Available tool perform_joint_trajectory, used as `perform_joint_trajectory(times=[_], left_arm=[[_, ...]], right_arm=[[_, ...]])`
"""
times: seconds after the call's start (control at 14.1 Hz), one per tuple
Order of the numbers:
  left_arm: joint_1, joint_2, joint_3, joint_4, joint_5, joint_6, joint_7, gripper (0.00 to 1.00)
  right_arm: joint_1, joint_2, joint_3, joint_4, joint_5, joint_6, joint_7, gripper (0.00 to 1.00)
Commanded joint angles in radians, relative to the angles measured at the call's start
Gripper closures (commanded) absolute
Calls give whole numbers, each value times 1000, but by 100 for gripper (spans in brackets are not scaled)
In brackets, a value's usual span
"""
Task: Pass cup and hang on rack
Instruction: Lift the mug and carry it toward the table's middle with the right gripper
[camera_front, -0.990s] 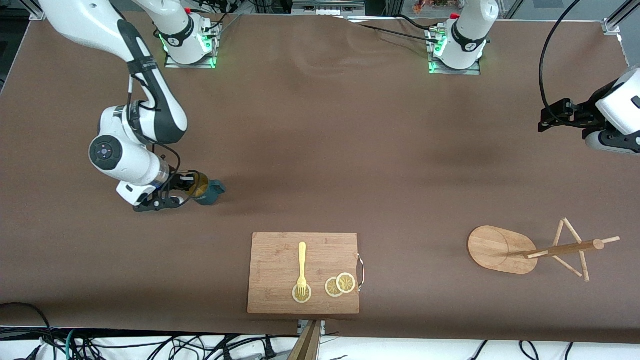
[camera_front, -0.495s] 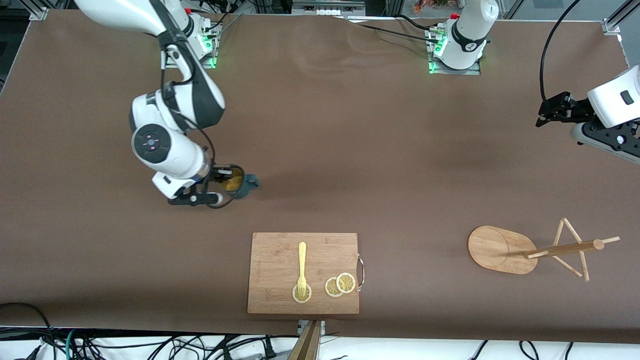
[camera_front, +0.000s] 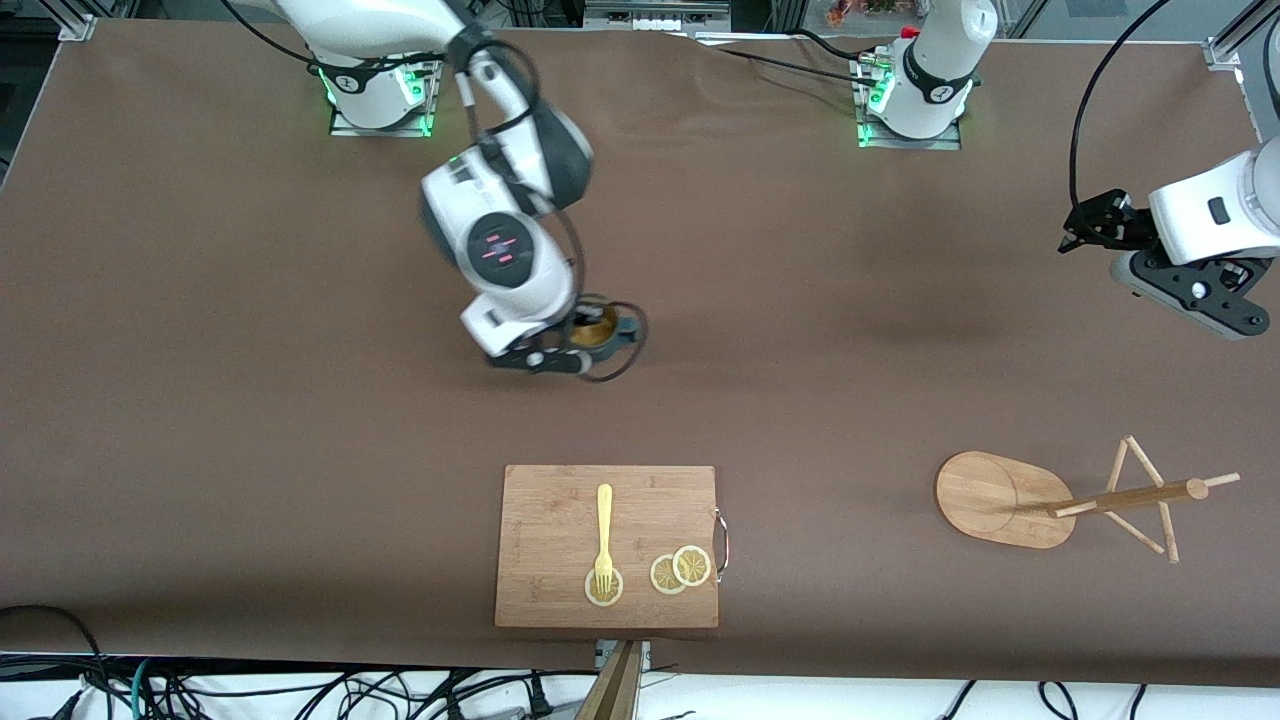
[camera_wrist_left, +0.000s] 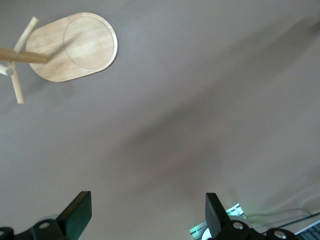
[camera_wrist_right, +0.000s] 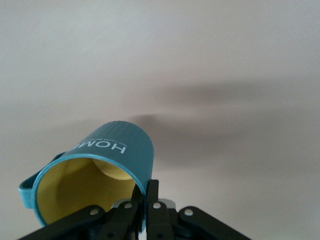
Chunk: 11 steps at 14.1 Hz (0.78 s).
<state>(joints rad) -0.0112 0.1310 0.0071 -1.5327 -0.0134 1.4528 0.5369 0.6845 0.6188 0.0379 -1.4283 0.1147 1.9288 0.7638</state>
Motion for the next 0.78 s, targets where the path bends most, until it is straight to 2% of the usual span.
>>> perform_joint_trajectory(times=[0.0, 0.21, 0.57, 0.71], left_arm=[[3, -1, 4, -18, 1, 0, 80, 0], [16, 4, 4, -30, 1, 0, 124, 0], [42, 58, 4, -35, -35, 35, 368, 0], [42, 62, 4, -49, -39, 60, 390, 0]], right_arm=[[148, 131, -18, 156, 0, 28, 165, 100], [219, 206, -18, 236, 0, 67, 184, 100], [285, 246, -21, 241, -4, 144, 212, 100], [299, 263, -23, 241, -6, 176, 215, 100]])
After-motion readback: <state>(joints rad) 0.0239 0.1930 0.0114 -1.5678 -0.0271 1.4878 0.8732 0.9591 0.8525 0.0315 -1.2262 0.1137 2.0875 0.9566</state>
